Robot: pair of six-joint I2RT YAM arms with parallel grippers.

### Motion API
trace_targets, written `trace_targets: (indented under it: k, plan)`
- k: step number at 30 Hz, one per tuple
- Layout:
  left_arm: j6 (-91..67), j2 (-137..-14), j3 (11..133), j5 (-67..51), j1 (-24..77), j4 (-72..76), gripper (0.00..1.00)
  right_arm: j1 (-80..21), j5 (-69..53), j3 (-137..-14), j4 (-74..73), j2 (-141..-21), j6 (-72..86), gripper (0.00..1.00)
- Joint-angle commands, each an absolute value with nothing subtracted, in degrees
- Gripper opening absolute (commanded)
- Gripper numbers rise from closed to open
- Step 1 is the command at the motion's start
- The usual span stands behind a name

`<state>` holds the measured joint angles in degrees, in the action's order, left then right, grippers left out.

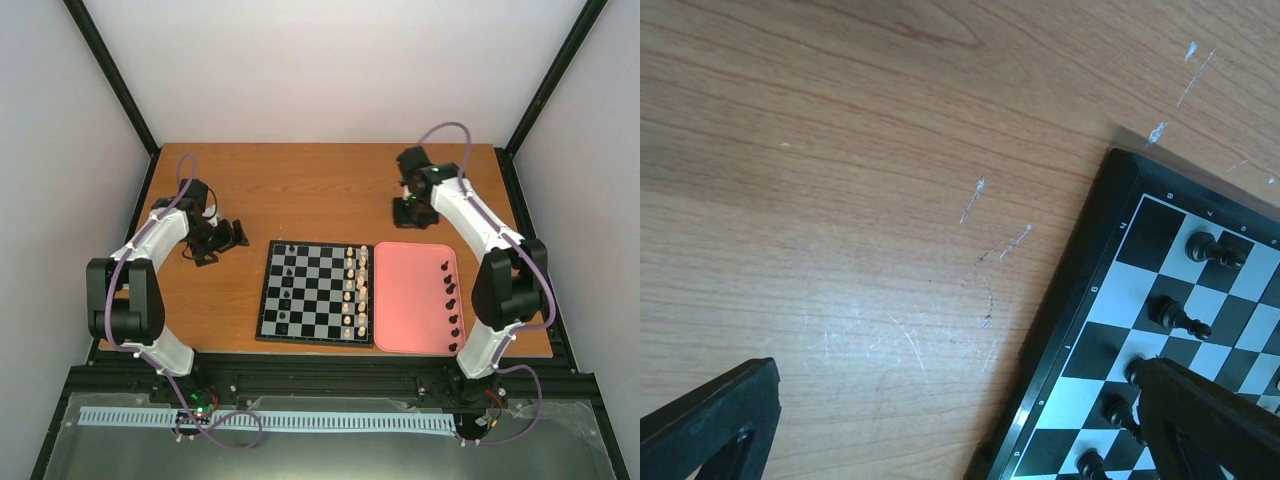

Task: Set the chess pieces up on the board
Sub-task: Pick up the chess piece from the storage box, then place the chess piece on the chessboard.

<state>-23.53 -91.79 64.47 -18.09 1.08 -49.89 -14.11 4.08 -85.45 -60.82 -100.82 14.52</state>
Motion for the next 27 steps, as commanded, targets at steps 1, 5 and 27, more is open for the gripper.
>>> trace_targets:
  k: [1,5,27]
  plan:
    - [-24.09,-88.83,64.61,-16.74,1.04,-50.80,1.00,-23.87,-0.17,-93.39,-65.33,-103.35,18.49,0.03]
    - [-25.27,-87.17,63.85,-16.00,-0.12,-51.52,1.00,-32.51,-3.04,-105.44,-67.40,-112.31,19.09,0.03]
    - [-27.20,-80.90,60.01,-14.16,-0.88,-51.81,1.00,-47.37,-15.90,-140.88,-67.48,-141.86,18.74,0.03]
